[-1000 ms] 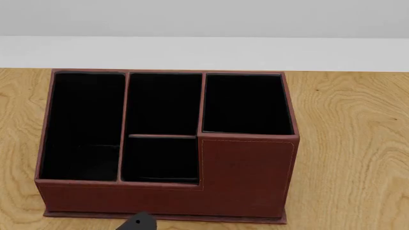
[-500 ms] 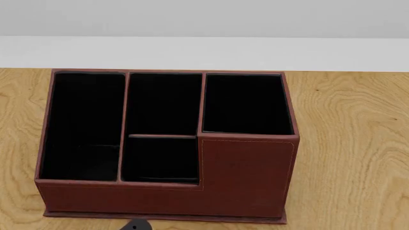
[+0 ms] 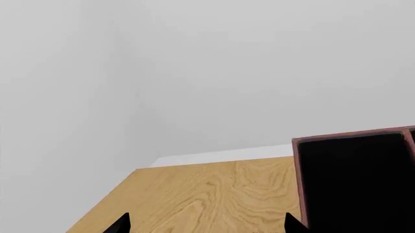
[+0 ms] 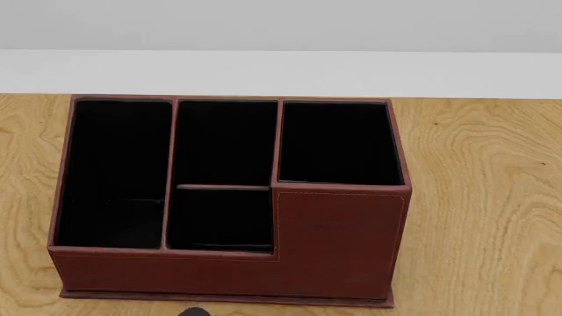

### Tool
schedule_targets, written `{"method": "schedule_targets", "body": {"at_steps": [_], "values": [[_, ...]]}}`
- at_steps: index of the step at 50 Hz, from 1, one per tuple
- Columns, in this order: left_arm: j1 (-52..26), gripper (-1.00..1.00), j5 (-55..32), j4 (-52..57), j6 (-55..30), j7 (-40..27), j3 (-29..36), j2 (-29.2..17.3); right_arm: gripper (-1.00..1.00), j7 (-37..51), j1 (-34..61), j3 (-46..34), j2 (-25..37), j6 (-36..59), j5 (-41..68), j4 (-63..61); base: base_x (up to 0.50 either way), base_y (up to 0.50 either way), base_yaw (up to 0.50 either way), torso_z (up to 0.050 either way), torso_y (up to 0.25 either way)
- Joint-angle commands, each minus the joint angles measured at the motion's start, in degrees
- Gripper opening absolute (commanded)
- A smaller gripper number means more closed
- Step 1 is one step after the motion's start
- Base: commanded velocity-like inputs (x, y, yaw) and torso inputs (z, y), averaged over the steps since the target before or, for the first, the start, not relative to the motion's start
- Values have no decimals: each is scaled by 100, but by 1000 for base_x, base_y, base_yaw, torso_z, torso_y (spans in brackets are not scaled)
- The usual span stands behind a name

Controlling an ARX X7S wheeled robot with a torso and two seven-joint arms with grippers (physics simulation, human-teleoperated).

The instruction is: Pick up the white mug and place it to the right of the caddy.

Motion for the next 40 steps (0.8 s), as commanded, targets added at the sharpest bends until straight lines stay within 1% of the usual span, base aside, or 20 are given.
{"method": "schedule_targets", "body": {"at_steps": [1, 40], "values": [[26, 100, 5, -39, 40, -27, 15, -9, 100, -174, -89, -15, 14, -2, -112, 109, 0, 0, 0, 0, 0], [58, 100, -3, -456, 392, -99, 146, 12, 100, -817, -213, -133, 58, 156, -631, 610, 0, 0, 0, 0, 0]]}}
